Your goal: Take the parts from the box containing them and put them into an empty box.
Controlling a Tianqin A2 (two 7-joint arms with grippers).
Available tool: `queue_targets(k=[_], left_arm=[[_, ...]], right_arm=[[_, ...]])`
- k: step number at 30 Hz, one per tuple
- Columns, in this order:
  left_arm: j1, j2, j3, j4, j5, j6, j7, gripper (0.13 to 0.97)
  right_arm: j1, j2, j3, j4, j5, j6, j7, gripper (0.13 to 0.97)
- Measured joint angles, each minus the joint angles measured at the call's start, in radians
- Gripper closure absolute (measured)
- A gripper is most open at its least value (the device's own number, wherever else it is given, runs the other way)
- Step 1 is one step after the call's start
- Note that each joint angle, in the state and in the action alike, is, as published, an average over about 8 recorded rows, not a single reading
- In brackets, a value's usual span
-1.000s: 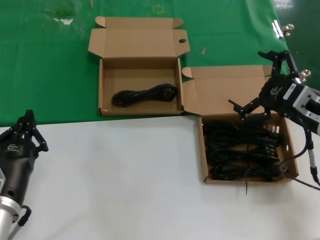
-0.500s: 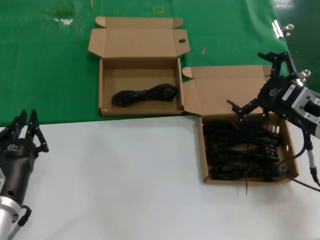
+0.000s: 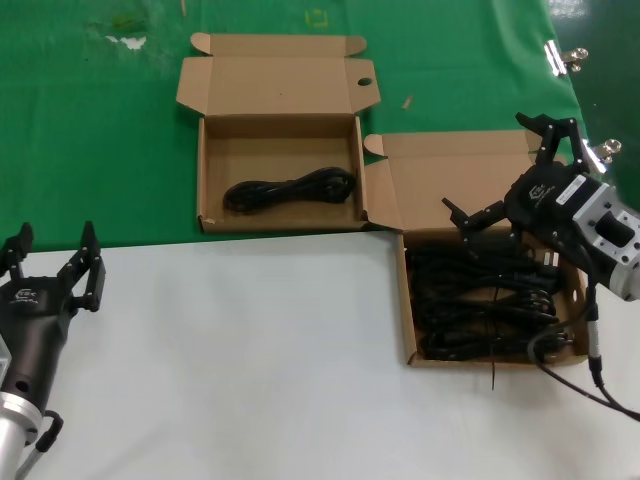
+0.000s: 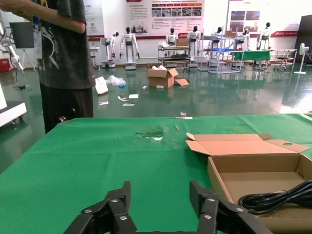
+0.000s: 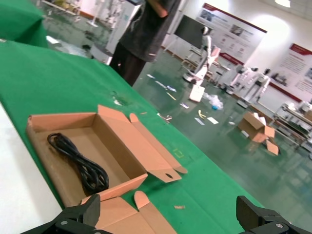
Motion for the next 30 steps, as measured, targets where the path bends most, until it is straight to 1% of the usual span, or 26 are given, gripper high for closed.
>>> queue_targets(k=[2,3,11,12,20,21,29,30], left_arm=[[0.000,0.000,0.000,0.000,0.000,0.000,0.000,0.720],[0.000,0.000,0.000,0.000,0.000,0.000,0.000,0.720],[0.000,0.000,0.000,0.000,0.000,0.000,0.000,0.512],[0.000,0.000,0.000,0.000,0.000,0.000,0.000,0.512],[0.000,0.000,0.000,0.000,0.000,0.000,0.000,0.320],[0.000,0.000,0.000,0.000,0.000,0.000,0.000,0.320],[0.000,0.000,0.000,0.000,0.000,0.000,0.000,0.195],[0.000,0.000,0.000,0.000,0.000,0.000,0.000,0.195]], right_arm=[[-0.012,-0.010,0.005,0.008,0.000,0.015,0.010,0.129],[-0.018,-0.015,0.008,0.012,0.000,0.022,0.015,0.129],[-0.066,-0.056,0.028,0.044,-0.002,0.081,0.055,0.129],[-0.072,-0.062,0.031,0.048,-0.002,0.088,0.060,0.129],[-0.120,-0.103,0.051,0.079,-0.003,0.147,0.101,0.129],[-0.126,-0.108,0.054,0.084,-0.003,0.154,0.106,0.129],[-0.174,-0.149,0.075,0.115,-0.004,0.213,0.146,0.129],[-0.180,-0.154,0.077,0.119,-0.004,0.221,0.151,0.129]])
